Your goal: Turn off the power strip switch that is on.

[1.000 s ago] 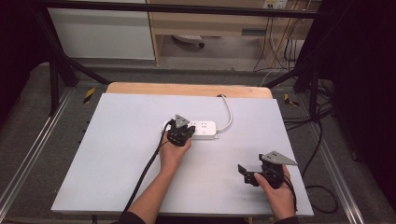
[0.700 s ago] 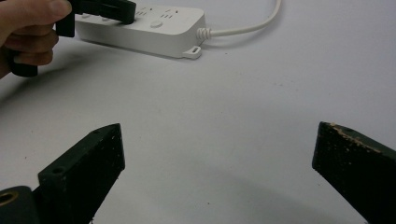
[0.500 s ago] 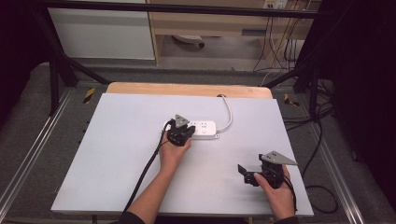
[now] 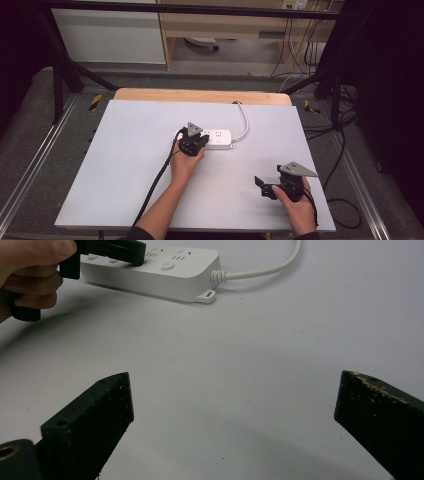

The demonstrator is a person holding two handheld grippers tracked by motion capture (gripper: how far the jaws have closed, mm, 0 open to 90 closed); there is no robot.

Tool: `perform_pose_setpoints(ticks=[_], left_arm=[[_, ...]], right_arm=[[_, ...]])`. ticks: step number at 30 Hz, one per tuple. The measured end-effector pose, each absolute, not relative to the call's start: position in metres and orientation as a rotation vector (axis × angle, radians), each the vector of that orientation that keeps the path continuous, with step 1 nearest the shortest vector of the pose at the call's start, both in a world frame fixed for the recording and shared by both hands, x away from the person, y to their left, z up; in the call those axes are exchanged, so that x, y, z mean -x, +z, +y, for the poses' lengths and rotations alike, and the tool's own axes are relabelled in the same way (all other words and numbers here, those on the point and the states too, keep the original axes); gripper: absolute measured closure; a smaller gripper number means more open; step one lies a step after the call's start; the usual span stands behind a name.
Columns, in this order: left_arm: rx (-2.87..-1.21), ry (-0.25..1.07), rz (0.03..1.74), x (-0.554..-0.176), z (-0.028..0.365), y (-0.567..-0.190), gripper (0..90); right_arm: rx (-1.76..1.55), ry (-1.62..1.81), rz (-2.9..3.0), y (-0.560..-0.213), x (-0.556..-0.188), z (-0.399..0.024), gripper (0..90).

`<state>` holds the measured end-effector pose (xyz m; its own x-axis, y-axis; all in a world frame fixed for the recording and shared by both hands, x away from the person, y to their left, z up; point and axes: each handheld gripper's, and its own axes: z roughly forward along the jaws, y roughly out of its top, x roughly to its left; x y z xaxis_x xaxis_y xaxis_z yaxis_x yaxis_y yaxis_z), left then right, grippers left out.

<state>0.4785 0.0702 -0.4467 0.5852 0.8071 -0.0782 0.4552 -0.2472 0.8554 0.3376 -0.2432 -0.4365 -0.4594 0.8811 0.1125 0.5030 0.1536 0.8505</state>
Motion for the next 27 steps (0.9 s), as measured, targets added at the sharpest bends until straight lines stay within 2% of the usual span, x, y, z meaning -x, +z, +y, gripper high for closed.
perform_pose_setpoints(ticks=[12,27], left_arm=[[-1.884,0.478,1.019,-0.4778,0.0701,-0.4467,90.0],[-1.834,0.391,1.025,-0.4807,0.0719,-0.4393,90.0]], right_arm=[[-1.315,1.234,2.024,-0.4362,-0.3374,-0.2430,3.3],[-1.315,1.245,2.005,-0.4342,-0.3372,-0.2467,3.2]])
